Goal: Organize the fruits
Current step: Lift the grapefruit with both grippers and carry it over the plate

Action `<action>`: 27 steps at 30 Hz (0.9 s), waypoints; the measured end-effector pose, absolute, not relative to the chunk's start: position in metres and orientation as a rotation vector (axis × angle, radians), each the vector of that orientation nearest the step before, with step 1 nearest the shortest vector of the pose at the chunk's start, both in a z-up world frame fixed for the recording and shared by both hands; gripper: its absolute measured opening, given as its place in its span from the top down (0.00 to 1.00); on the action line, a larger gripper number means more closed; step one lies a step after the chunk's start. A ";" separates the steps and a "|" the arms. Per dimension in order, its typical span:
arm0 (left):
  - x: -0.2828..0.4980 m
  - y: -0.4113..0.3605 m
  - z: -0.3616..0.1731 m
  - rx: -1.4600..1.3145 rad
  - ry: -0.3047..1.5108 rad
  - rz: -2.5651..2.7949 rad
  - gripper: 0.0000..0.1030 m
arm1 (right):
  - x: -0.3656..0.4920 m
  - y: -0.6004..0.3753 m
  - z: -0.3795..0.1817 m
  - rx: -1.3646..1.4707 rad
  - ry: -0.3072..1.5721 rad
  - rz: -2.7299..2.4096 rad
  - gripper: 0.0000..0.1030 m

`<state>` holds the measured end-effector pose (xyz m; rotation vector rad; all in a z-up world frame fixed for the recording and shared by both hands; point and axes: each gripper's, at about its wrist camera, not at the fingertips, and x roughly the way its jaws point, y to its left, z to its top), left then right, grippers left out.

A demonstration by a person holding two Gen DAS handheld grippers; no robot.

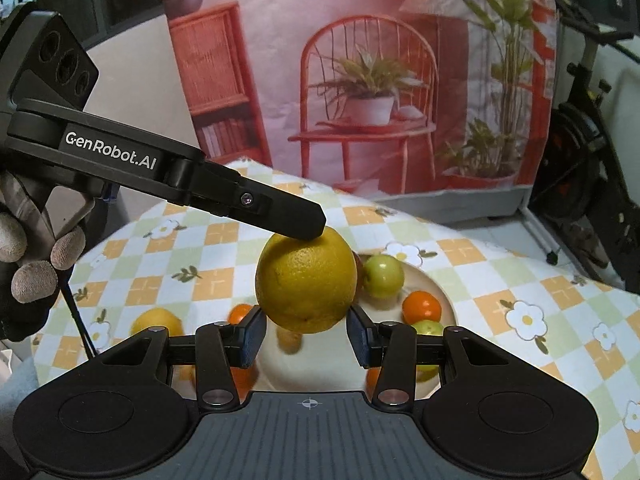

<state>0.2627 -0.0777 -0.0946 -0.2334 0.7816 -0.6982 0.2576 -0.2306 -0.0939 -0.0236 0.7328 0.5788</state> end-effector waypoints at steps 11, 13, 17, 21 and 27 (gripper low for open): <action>0.311 -0.087 -0.126 -0.211 0.877 -0.694 0.66 | 0.310 -0.244 -0.139 0.066 0.854 0.574 0.60; 0.315 -0.089 -0.130 -0.206 0.890 -0.692 0.66 | 0.317 -0.246 -0.145 0.075 0.875 0.572 0.60; 0.324 -0.090 -0.138 -0.207 0.914 -0.682 0.66 | 0.330 -0.245 -0.154 0.077 0.918 0.568 0.60; 0.330 -0.090 -0.144 -0.209 0.932 -0.667 0.66 | 0.341 -0.243 -0.162 0.085 0.957 0.562 0.60; 0.336 -0.088 -0.147 -0.221 0.943 -0.645 0.66 | 0.351 -0.238 -0.166 0.083 0.983 0.555 0.60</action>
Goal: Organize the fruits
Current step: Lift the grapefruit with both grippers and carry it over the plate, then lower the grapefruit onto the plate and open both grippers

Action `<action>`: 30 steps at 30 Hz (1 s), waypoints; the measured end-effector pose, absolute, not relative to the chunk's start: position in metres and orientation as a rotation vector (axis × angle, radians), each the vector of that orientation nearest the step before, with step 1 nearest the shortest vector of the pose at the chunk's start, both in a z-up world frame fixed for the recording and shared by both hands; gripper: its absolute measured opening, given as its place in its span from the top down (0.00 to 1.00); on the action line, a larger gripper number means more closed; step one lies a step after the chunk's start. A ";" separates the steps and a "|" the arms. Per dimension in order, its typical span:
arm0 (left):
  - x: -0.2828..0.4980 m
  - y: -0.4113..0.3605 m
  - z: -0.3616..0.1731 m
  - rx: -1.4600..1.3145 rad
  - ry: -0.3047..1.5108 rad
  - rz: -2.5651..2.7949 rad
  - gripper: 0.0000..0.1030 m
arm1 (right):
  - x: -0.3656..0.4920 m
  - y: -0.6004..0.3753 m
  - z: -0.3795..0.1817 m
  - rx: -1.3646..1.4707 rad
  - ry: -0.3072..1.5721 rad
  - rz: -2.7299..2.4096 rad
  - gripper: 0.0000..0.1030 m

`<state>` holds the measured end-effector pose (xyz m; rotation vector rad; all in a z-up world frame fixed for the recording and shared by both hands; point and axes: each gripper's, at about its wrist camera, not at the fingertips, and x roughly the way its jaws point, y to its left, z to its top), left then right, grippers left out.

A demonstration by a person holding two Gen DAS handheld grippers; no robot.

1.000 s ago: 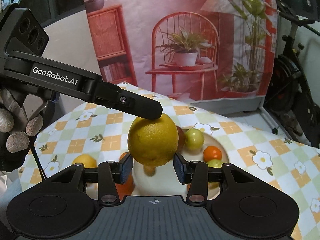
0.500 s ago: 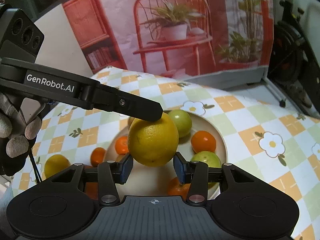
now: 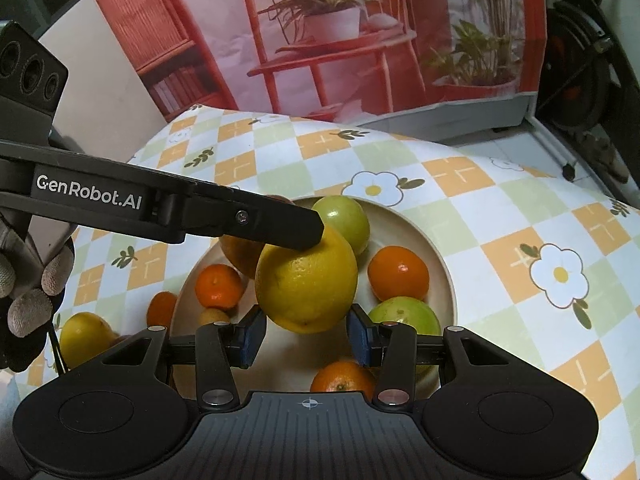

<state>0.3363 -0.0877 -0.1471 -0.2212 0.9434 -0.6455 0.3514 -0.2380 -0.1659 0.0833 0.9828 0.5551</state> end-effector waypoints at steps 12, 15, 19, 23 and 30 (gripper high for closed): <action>0.336 -0.089 -0.147 -0.222 0.943 -0.625 0.66 | 0.357 -0.222 -0.164 0.017 1.004 0.504 0.60; 0.334 -0.087 -0.146 -0.222 0.935 -0.618 0.67 | 0.357 -0.221 -0.164 0.022 1.006 0.491 0.60; 0.330 -0.083 -0.143 -0.231 0.923 -0.602 0.67 | 0.357 -0.216 -0.164 0.006 1.011 0.472 0.61; 0.325 -0.079 -0.138 -0.226 0.915 -0.588 0.67 | 0.355 -0.212 -0.165 -0.017 1.016 0.458 0.61; 0.316 -0.074 -0.130 -0.201 0.895 -0.565 0.67 | 0.350 -0.207 -0.165 -0.058 1.029 0.444 0.61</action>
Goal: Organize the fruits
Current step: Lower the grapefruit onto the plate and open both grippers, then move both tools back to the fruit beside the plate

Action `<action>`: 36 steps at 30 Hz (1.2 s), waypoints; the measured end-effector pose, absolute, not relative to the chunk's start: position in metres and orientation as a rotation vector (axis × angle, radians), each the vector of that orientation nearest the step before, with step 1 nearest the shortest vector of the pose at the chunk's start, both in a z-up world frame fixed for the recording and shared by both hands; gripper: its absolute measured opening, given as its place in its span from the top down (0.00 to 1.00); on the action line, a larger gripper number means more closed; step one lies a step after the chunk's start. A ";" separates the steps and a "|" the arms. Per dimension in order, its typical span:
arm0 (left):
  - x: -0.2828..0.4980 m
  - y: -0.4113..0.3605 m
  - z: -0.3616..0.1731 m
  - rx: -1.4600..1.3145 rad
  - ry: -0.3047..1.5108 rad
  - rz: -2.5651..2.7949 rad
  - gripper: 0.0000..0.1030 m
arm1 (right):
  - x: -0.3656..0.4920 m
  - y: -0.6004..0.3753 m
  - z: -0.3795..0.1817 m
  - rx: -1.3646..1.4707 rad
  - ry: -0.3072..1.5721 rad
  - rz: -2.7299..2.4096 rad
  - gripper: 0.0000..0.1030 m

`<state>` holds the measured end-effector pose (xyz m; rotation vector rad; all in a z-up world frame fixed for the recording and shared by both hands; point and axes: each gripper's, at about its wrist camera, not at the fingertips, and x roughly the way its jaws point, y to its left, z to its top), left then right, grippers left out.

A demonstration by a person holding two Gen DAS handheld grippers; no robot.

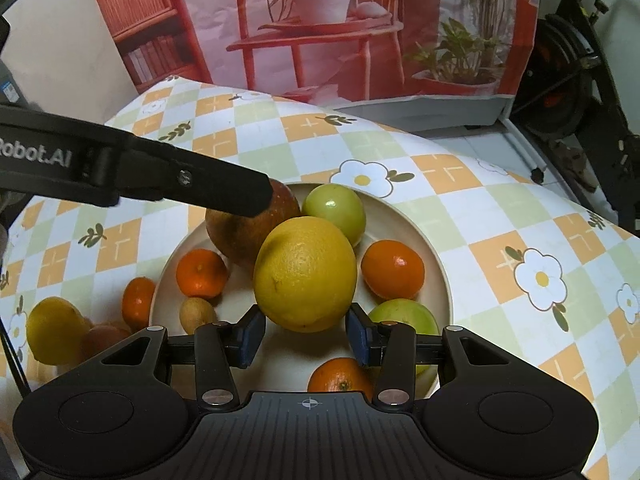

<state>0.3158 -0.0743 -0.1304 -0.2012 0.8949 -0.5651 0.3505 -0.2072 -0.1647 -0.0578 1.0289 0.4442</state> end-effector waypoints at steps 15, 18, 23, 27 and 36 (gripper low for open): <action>0.294 -0.055 -0.117 -0.160 0.846 -0.491 0.66 | 0.340 -0.205 -0.165 -0.037 1.019 0.387 0.59; 0.285 -0.048 -0.114 -0.148 0.831 -0.471 0.66 | 0.331 -0.208 -0.157 -0.027 0.976 0.374 0.59; 0.267 -0.031 -0.104 -0.126 0.787 -0.418 0.65 | 0.300 -0.221 -0.142 0.062 0.838 0.351 0.59; 0.249 -0.016 -0.096 -0.101 0.749 -0.351 0.65 | 0.260 -0.235 -0.142 0.168 0.696 0.301 0.58; 0.204 0.011 -0.077 -0.048 0.649 -0.159 0.57 | 0.195 -0.260 -0.158 0.345 0.514 0.206 0.56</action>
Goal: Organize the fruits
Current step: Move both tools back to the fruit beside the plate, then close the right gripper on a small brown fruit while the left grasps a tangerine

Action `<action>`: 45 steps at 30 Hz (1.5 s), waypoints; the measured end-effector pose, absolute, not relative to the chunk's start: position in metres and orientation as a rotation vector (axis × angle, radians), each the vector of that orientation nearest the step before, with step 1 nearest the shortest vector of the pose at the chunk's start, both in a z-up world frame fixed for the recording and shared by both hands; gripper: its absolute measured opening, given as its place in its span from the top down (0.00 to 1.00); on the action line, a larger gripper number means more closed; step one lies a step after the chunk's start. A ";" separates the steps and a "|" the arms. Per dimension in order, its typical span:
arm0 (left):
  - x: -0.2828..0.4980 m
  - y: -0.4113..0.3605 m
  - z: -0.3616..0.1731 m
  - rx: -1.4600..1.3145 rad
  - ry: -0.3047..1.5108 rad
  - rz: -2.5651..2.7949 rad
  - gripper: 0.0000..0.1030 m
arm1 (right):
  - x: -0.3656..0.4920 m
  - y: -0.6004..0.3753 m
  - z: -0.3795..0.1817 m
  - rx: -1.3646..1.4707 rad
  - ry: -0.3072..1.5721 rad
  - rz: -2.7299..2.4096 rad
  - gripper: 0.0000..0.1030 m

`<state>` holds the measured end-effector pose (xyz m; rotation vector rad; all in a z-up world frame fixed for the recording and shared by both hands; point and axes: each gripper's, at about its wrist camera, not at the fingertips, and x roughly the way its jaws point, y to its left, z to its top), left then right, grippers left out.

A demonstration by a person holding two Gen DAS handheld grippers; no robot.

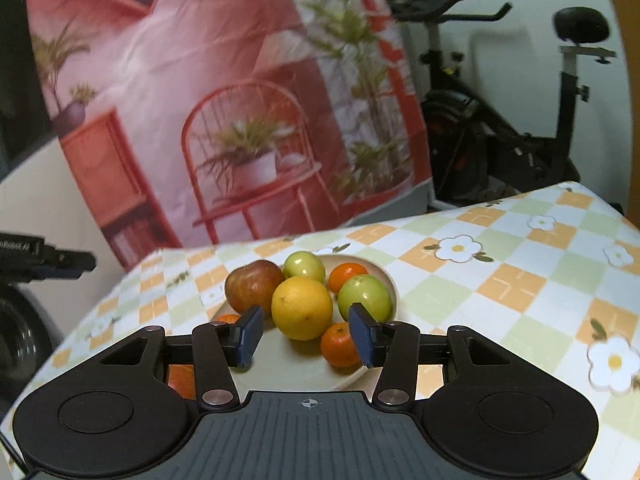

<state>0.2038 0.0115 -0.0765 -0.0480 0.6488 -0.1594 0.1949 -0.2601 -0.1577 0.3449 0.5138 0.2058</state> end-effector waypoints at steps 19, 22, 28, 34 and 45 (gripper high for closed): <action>0.174 0.021 -0.082 0.032 0.562 -0.003 0.56 | 0.176 -0.219 -0.190 0.230 0.570 0.304 0.60; 0.174 0.020 -0.085 0.032 0.568 -0.007 0.56 | 0.176 -0.213 -0.192 0.200 0.581 0.327 0.62; 0.174 0.017 -0.090 0.038 0.582 -0.028 0.56 | 0.178 -0.209 -0.201 0.195 0.628 0.342 0.66; 0.173 0.014 -0.093 0.042 0.599 -0.043 0.56 | 0.186 -0.207 -0.202 0.201 0.648 0.369 0.71; 0.174 0.011 -0.101 0.044 0.642 -0.083 0.56 | 0.189 -0.201 -0.210 0.187 0.684 0.390 0.77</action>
